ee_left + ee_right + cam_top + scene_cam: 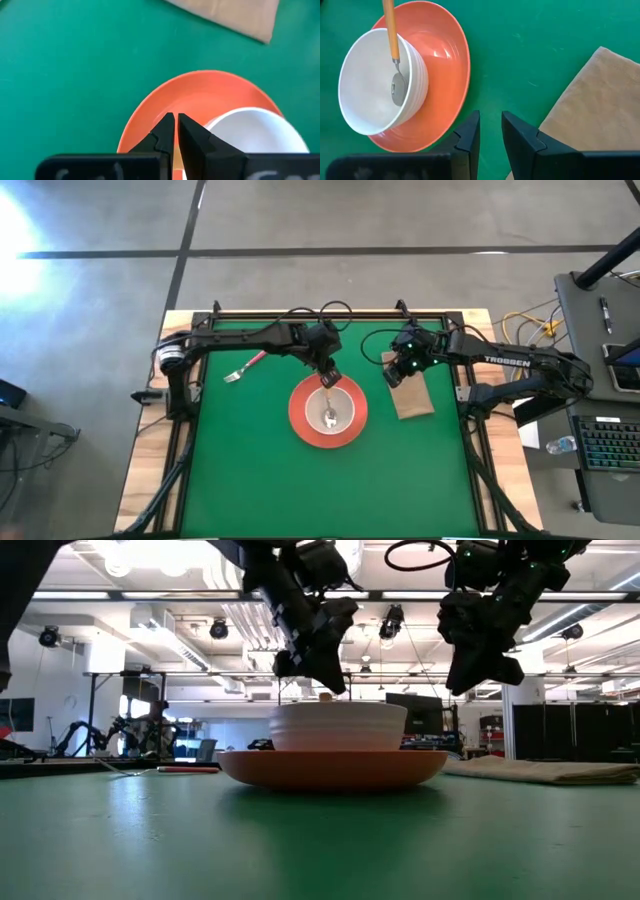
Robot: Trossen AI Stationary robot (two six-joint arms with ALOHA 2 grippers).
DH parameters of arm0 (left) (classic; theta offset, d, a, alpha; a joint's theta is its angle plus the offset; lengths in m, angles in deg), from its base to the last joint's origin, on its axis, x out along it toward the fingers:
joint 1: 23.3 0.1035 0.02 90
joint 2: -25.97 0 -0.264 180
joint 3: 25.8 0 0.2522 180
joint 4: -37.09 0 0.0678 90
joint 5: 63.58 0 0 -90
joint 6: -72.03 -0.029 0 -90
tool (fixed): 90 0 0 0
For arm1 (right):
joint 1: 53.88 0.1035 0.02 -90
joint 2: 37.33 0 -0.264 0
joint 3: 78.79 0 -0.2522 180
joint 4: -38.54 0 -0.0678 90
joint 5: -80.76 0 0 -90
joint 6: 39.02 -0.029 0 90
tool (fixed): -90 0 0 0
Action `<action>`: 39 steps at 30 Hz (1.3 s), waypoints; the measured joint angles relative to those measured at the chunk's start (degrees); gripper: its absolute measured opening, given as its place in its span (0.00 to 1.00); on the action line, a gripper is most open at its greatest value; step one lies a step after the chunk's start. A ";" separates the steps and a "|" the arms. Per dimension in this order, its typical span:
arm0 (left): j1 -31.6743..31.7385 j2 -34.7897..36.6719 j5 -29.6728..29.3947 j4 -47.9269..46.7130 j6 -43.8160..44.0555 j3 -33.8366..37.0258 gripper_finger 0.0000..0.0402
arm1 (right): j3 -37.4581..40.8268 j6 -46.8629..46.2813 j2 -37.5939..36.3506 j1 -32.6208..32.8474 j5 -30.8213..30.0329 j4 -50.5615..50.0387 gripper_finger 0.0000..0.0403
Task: Set table place
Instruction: Put the yellow spoon into the white bowl
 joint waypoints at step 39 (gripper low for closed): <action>-7.57 -0.55 -9.27 -18.21 5.70 -9.19 0.02 | 0.00 -1.42 0.00 0.03 0.63 0.97 0.18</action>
